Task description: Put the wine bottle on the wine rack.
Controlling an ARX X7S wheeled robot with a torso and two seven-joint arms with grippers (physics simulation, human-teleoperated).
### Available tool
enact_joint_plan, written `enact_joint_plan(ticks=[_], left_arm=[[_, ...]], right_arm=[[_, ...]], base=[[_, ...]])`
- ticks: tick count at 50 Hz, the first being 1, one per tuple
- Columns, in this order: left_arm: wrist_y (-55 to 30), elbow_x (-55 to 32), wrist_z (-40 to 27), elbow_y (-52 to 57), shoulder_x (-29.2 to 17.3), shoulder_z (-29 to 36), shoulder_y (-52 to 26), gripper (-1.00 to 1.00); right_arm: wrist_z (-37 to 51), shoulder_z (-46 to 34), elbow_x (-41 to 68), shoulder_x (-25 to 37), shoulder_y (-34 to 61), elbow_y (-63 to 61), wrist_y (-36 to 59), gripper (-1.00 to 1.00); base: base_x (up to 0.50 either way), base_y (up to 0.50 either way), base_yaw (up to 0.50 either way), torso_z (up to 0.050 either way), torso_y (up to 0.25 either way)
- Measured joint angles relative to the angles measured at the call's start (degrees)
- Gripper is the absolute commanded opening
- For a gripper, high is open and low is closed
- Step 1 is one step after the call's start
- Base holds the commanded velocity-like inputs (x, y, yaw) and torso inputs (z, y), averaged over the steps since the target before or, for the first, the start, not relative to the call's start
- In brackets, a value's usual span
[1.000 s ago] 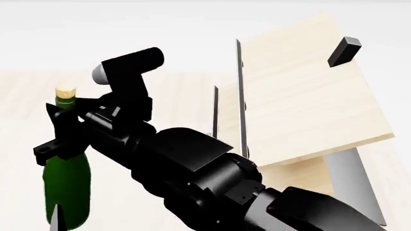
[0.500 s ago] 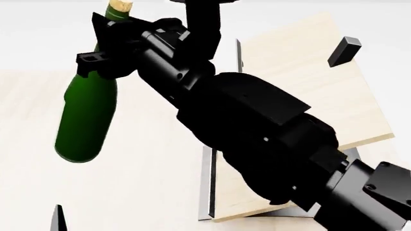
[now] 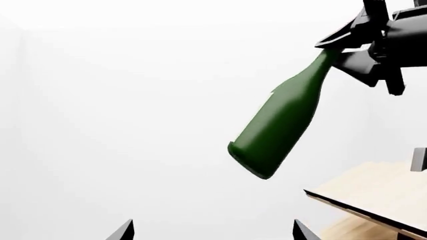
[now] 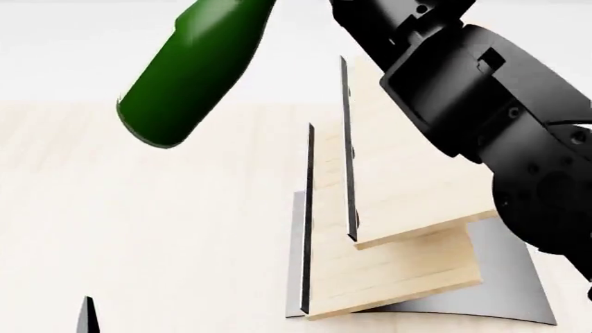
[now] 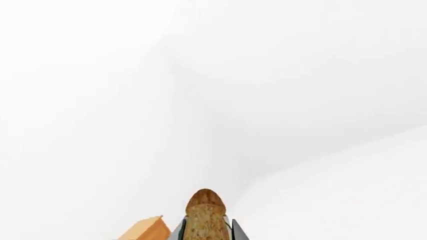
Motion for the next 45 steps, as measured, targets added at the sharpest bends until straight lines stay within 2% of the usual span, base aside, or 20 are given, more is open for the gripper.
enact_joint_plan(ticks=[16,45], left_arm=[[-0.2,0.0,-0.1,-0.2,-0.1,0.3,-0.3,1.0],[-0.3,0.0,-0.2,-0.7,-0.1,0.9,-0.7,1.0]], right_arm=[[0.0,3.8,5.3,5.6,-0.3,2.9,0.6,-1.0],[-3.3,7.7,11.3,10.5,-5.8,10.5,-1.2,-1.0]], base=[[0.0,0.0,0.0,0.0,0.001],[0.0,0.0,0.0,0.0,0.001]])
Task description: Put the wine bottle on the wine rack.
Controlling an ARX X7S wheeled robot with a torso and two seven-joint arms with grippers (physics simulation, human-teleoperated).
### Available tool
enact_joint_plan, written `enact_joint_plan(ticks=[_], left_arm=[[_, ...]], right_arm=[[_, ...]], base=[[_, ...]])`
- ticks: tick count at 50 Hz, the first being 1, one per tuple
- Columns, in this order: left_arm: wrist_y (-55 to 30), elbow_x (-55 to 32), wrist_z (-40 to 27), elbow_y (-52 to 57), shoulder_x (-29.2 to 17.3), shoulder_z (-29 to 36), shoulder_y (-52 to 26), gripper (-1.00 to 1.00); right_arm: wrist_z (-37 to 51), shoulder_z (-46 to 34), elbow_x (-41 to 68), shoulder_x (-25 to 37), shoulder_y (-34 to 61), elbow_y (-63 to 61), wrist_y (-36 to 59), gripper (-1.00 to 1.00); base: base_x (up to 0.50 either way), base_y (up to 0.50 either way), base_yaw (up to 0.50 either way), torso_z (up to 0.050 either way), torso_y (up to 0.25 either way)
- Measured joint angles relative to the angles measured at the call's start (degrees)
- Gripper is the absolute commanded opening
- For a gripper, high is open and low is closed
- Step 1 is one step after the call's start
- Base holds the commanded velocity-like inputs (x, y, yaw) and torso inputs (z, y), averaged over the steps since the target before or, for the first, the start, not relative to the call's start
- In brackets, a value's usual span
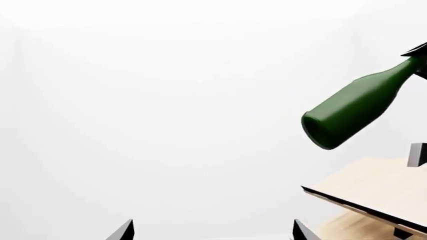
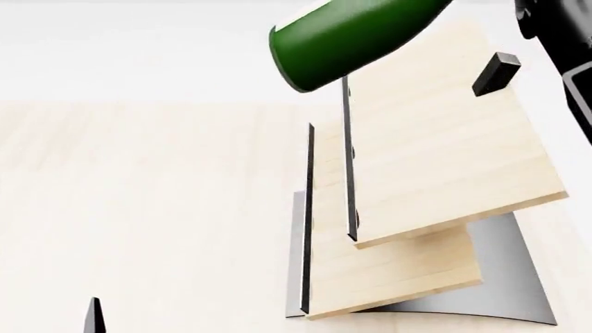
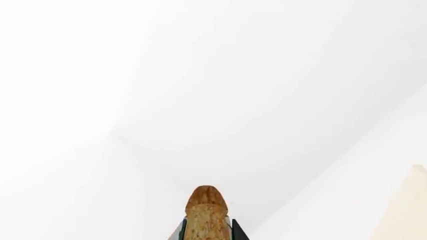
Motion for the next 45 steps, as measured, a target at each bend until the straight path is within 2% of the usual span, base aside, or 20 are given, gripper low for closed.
enact_joint_plan(ticks=[45], left_arm=[[-0.2,-0.1,-0.3,-0.8,-0.2,0.8,-0.7,1.0]], right_arm=[[-4.5,2.7,5.7,4.4,-8.0,1.5,1.9,-1.0]], base=[[0.0,0.0,0.0,0.0,0.001]])
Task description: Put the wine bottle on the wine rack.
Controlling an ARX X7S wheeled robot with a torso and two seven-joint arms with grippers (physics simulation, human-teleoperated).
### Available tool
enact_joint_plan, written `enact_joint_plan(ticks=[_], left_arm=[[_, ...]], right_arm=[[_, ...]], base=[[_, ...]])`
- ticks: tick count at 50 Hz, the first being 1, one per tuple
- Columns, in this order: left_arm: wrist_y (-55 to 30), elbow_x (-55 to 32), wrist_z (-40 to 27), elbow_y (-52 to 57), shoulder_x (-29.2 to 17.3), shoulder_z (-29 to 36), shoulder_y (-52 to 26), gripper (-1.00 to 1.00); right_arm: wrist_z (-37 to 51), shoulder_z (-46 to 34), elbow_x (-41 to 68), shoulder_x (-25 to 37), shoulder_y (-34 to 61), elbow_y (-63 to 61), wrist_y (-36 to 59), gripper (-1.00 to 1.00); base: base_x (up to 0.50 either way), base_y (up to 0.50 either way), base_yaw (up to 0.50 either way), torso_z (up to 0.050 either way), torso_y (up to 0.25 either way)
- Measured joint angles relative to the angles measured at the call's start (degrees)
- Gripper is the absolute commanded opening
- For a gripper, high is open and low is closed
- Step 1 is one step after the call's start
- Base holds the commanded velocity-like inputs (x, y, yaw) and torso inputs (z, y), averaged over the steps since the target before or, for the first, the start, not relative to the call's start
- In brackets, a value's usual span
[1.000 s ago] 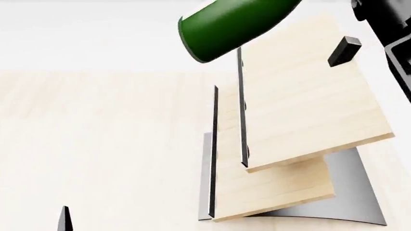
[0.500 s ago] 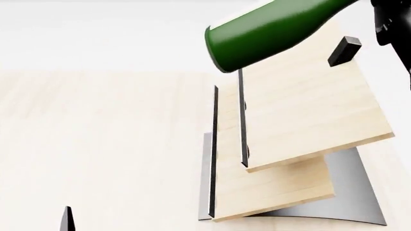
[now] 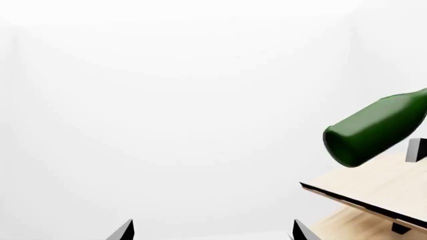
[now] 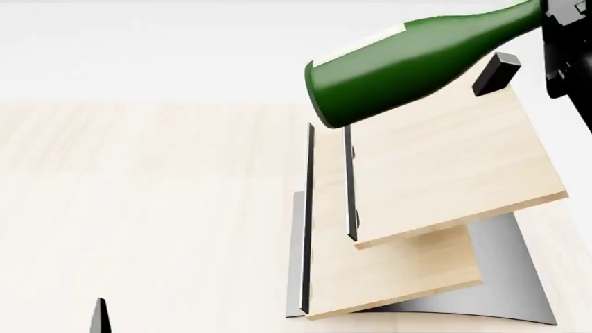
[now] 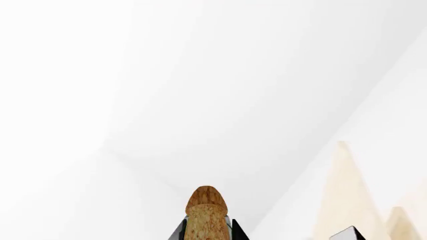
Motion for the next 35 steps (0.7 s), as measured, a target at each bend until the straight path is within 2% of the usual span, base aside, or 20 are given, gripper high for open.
enact_joint_plan(ticks=[35], left_arm=[[0.0,0.2,-0.3,-0.4,-0.2,0.6,-0.3,1.0]], right_arm=[[-2.3,1.3,1.7,2.8,-3.5,1.0,1.2,-1.0]], base=[[0.0,0.0,0.0,0.0,0.001]])
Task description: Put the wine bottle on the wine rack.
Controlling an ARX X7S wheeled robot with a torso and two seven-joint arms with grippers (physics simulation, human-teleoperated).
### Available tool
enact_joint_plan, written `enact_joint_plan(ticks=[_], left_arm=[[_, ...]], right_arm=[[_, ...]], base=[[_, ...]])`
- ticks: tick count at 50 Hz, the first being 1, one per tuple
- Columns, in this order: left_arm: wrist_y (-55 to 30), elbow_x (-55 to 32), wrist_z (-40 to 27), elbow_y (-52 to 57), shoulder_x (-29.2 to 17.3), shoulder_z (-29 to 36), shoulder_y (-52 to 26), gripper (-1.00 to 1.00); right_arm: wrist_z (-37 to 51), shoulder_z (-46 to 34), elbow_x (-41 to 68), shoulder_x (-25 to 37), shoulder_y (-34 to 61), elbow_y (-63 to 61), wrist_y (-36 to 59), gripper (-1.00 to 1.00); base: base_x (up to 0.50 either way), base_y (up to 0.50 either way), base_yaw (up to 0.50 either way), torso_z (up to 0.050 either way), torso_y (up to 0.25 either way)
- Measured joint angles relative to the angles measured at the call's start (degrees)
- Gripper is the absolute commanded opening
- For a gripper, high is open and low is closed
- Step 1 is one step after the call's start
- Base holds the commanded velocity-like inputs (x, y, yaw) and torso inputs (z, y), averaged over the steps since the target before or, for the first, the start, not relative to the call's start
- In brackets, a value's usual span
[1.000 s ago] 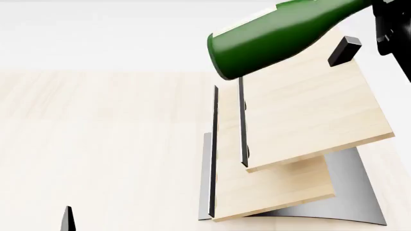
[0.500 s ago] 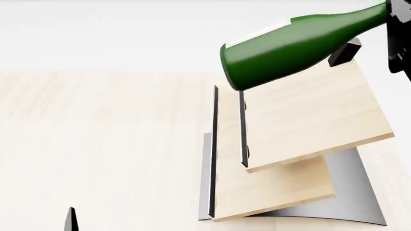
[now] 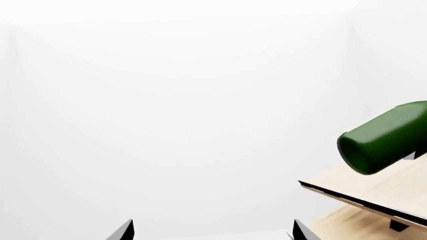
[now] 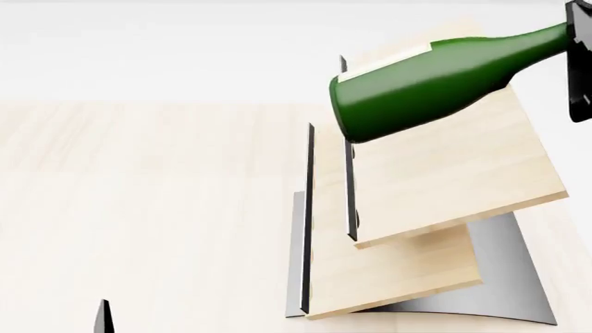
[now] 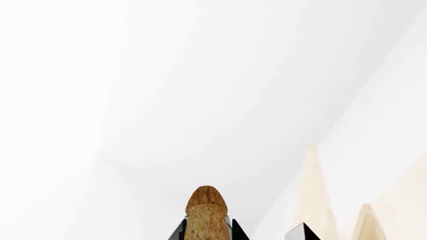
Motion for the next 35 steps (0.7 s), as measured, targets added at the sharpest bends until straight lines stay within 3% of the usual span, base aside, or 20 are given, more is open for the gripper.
enact_joint_plan(ticks=[35], left_arm=[[0.0,0.1,-0.2,-0.8,0.0,0.7,-0.5,1.0]], right_arm=[[-1.9,-0.2,-0.6,-0.2,-2.2,1.7,0.8,-1.0]], base=[[0.0,0.0,0.0,0.0,0.001]])
